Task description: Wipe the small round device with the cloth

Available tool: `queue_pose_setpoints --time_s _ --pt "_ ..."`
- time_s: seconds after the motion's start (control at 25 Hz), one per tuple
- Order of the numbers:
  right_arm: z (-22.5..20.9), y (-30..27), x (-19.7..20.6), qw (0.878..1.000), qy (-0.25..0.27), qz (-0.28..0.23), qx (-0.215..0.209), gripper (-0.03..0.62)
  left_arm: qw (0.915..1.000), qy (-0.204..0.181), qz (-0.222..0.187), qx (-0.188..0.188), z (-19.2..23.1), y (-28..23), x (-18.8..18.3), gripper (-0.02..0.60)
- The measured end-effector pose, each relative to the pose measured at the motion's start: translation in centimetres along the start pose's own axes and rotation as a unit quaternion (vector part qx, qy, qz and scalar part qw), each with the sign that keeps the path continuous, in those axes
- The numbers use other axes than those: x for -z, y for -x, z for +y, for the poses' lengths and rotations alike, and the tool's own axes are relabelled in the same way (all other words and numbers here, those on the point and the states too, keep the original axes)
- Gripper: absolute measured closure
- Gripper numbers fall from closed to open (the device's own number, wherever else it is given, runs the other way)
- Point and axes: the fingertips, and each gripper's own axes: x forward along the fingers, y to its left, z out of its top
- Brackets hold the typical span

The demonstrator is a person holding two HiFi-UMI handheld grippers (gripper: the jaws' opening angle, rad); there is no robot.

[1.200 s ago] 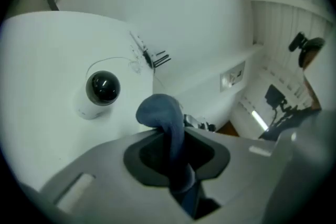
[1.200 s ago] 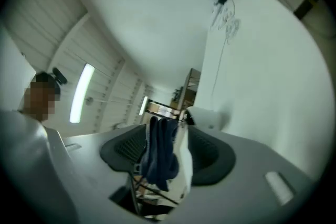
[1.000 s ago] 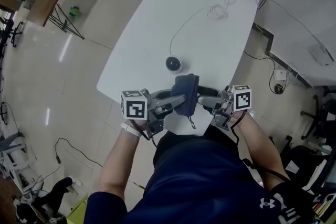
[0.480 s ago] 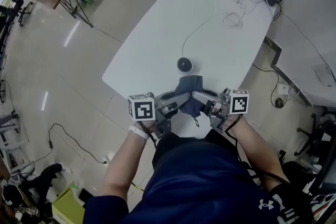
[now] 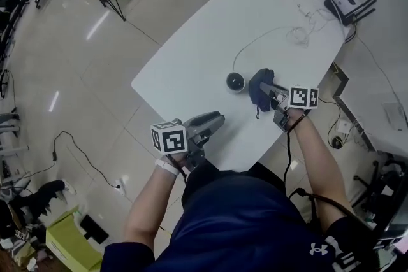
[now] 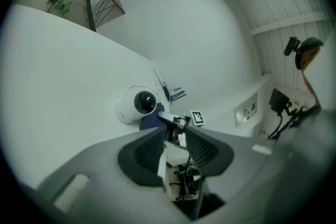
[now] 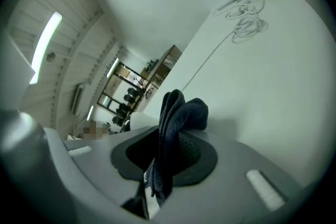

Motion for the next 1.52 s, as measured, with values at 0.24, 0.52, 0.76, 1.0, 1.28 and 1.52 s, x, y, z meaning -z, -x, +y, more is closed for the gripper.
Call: queue_pose_setpoints --time_s 0.24,0.52,0.76,1.0,1.28,1.52 --pt "0.4 -3.9 0.2 0.997 0.033 0.072 -0.02 0.523 0.9989 0.01 -0.043 -0.017 -0.1 1.9 -0.4 0.465" --pt "6.1 -2.2 -4.1 0.978 0.202 0.046 0.004 0.523 0.9987 0.003 -0.05 -0.013 0.1 2.8 -0.2 0.474" --pt "14.4 -2.9 -1.4 0.783 0.61 0.103 0.061 0.523 0.9997 0.0 -0.025 0.0 -0.3 1.9 0.7 0.476" --pt "15.0 -3.6 5.3 0.613 0.769 0.166 0.072 0.526 0.9998 0.01 -0.014 -0.008 0.3 2.0 0.9 0.492" --pt "16.7 0.2 -3.9 0.911 0.411 -0.035 -0.014 0.526 0.9997 0.016 -0.016 -0.01 0.7 2.6 0.8 0.498" --pt "5.9 -1.5 -8.9 0.943 0.328 0.013 0.056 0.526 0.9995 0.019 -0.022 -0.013 0.2 2.4 1.0 0.499"
